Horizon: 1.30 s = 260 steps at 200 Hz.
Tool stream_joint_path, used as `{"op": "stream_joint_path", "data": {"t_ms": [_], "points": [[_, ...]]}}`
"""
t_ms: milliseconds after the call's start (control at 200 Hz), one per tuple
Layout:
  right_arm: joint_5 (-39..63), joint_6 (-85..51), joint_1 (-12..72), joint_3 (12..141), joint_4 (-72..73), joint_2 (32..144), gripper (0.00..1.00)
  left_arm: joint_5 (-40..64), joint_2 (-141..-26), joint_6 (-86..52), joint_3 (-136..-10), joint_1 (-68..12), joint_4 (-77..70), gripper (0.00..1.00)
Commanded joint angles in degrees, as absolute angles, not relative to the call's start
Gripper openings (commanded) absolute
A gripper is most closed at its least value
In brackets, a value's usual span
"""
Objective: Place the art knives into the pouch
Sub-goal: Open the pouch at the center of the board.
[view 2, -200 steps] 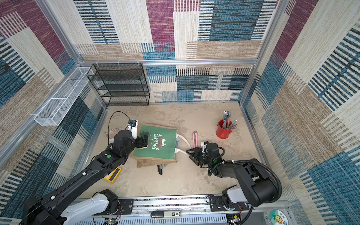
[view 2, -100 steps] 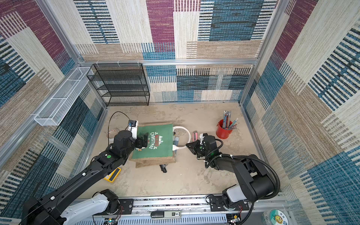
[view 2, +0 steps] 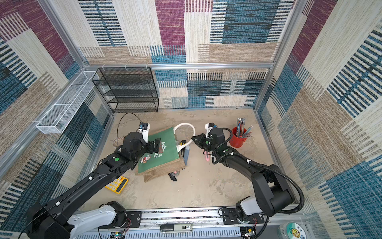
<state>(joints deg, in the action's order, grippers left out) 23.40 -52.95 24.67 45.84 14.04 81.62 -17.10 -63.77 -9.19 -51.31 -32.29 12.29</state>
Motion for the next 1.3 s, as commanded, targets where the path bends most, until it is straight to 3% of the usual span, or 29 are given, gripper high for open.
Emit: {"op": "stream_joint_path", "data": {"t_ms": [0,245,461,686,811,1297], "points": [[21.0,-48.0,24.7,50.0,9.9,81.2,0.00,-13.8,-63.8,-12.1,-52.1,-32.3,15.9,0.98],[23.4,-42.9,26.4,62.1,5.8,84.0,0.00,-7.0,-64.6,-14.2,-56.6,-32.3,17.6,0.99],[22.9,-41.3,28.6,62.4,6.3,84.1,0.00,-2.7,-68.5,-18.8,-64.3,-32.0,22.5,0.96],[23.3,-40.1,29.3,61.4,8.1,83.9,0.00,7.5,-75.8,-23.8,-70.0,-29.2,23.7,0.77],[23.4,-39.8,29.3,61.3,8.7,83.8,0.00,11.8,-79.9,-25.7,-72.5,-28.2,24.1,0.72],[23.8,-38.2,30.1,61.7,9.8,83.7,0.00,3.3,-89.5,-20.6,-81.3,-29.4,34.5,0.58]]}}
